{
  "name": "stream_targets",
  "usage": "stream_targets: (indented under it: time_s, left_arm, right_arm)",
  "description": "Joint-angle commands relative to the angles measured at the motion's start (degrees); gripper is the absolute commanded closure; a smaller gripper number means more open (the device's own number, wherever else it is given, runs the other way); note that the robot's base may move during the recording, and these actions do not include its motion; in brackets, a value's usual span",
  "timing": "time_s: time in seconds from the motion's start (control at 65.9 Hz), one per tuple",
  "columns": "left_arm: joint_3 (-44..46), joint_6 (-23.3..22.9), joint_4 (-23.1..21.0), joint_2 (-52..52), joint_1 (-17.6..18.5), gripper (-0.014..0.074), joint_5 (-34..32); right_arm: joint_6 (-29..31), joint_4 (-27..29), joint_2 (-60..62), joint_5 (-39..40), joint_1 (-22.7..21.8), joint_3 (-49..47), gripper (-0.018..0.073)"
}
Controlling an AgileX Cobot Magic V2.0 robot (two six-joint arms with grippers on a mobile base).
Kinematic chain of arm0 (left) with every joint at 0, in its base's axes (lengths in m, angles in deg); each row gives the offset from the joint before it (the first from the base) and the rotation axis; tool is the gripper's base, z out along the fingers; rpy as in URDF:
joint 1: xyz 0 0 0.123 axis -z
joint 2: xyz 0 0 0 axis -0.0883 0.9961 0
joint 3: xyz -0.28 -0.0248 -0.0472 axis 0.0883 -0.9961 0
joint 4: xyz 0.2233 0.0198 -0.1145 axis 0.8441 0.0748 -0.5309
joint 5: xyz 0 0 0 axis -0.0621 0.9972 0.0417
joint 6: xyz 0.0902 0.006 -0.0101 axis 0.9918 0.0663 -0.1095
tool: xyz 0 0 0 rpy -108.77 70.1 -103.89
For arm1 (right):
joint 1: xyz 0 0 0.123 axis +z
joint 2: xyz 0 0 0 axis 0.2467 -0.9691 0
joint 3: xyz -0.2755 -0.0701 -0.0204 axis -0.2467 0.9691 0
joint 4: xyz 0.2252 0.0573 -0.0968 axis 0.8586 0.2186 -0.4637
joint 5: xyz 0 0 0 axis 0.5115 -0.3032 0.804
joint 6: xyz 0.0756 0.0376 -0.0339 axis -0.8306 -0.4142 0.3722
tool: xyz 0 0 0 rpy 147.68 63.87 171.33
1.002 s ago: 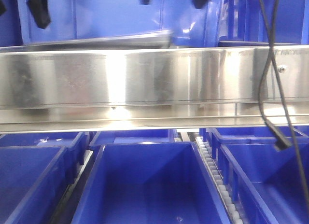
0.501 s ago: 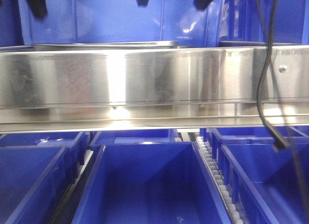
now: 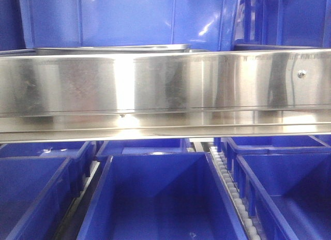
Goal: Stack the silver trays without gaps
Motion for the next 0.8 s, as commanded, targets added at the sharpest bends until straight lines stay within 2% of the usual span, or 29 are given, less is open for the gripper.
stream_targets:
  time_s: [0.0, 0.197, 0.486, 0.683, 0.789]
  left_arm:
    - [-0.72, -0.51, 0.23, -6.49, -0.31, 0.0602, -2.09]
    - [-9.65, -0.51, 1.19, -21.48, -0.31, 0.0602, -8.13]
    - [-28.55, -0.51, 0.01, -44.97, -0.31, 0.0602, -13.42]
    - [-38.28, -0.51, -0.23, -58.45, -0.31, 0.0602, -11.25]
    - [-42.93, -0.51, -3.39, -63.73, -0.31, 0.0602, -11.26]
  right_arm:
    - [1.12, -1.07, 4.33, 0.52, -0.12, -0.28, 0.0629]
    - [6.01, -1.07, 15.26, 3.49, -0.12, 1.59, 0.0629]
    - [7.11, -0.81, 33.62, 5.36, -0.12, 12.54, 0.0629]
    - [7.88, -1.68, 43.19, 7.49, -0.12, 21.84, 0.0629]
    - [8.71, -1.68, 50.15, 11.09, -0.12, 28.21, 0.0629]
